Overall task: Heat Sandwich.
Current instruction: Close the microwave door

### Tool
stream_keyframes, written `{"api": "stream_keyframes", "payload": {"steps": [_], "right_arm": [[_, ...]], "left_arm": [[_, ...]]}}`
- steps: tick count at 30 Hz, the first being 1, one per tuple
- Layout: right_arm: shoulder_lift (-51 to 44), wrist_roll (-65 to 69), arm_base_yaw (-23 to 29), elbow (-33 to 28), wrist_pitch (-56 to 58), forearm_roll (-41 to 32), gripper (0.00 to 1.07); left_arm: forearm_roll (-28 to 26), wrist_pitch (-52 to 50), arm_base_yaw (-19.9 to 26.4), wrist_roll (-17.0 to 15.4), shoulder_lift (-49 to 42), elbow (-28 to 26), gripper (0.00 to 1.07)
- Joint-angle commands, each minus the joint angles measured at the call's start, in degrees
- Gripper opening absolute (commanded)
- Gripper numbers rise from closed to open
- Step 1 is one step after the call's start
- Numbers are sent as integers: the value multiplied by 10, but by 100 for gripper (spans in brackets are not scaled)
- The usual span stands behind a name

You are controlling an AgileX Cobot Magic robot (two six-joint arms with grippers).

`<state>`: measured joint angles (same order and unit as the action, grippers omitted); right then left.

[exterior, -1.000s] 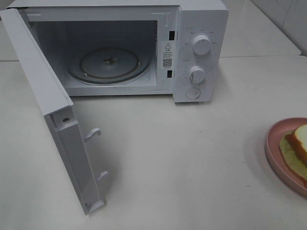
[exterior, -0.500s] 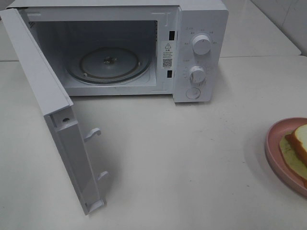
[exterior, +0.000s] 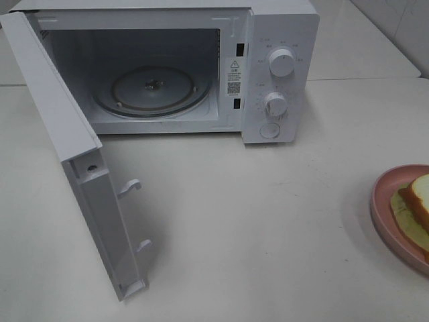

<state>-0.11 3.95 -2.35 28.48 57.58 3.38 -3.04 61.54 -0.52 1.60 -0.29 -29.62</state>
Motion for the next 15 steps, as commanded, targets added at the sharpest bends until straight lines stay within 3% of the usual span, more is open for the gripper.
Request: {"api": "stream_keyframes", "payload": {"steps": [1,15], "right_arm": [[-17,-9,-3,-1,-4,1,76],[-17,-9,-3,-1,-4,1,76]], "left_arm": [[-3,-2,3,-4,-4,1,97],[1,-31,3,-2,44,-21,97]]}}
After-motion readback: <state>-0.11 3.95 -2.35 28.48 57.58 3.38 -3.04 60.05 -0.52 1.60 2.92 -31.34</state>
